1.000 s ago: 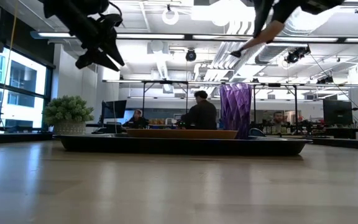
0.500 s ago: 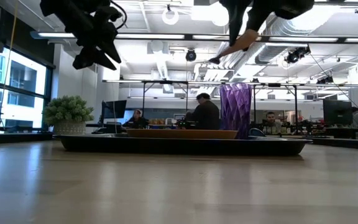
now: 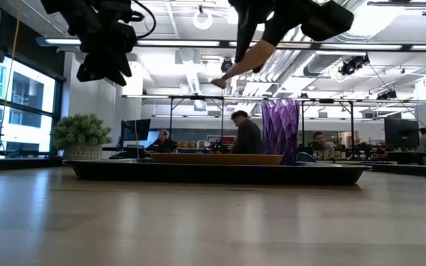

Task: Pick and place plate/cup/fork/spoon on tray
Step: Put the orange fork on the black tray to the left of the orange plate

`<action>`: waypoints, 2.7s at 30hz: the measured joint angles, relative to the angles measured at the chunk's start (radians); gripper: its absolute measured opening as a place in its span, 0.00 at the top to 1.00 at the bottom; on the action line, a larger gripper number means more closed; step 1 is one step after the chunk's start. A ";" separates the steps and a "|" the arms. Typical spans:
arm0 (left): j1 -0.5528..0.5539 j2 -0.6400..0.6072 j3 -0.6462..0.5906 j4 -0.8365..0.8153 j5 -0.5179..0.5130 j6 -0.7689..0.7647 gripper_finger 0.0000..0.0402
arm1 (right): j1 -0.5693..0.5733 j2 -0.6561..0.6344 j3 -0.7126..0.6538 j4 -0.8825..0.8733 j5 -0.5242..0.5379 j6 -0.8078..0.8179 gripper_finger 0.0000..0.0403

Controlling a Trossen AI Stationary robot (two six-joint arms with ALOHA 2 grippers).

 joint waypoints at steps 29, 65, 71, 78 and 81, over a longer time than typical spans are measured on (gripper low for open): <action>-0.001 0.000 0.000 0.009 -0.082 -0.221 0.74 | 0.136 0.165 0.000 0.150 -0.055 -0.239 0.90; -0.001 0.000 0.000 0.008 -0.171 -0.263 0.74 | 0.244 0.248 -0.064 0.295 -0.061 0.383 0.90; -0.001 0.000 0.000 0.008 -0.171 -0.250 0.74 | 0.239 0.249 -0.064 0.273 -0.054 0.395 0.90; -0.001 0.000 0.000 0.009 -0.171 -0.238 0.74 | 0.215 0.262 -0.064 0.240 -0.092 0.384 0.89; -0.001 0.000 0.000 0.009 -0.170 -0.235 0.74 | 0.207 0.263 -0.064 0.239 -0.095 0.372 0.88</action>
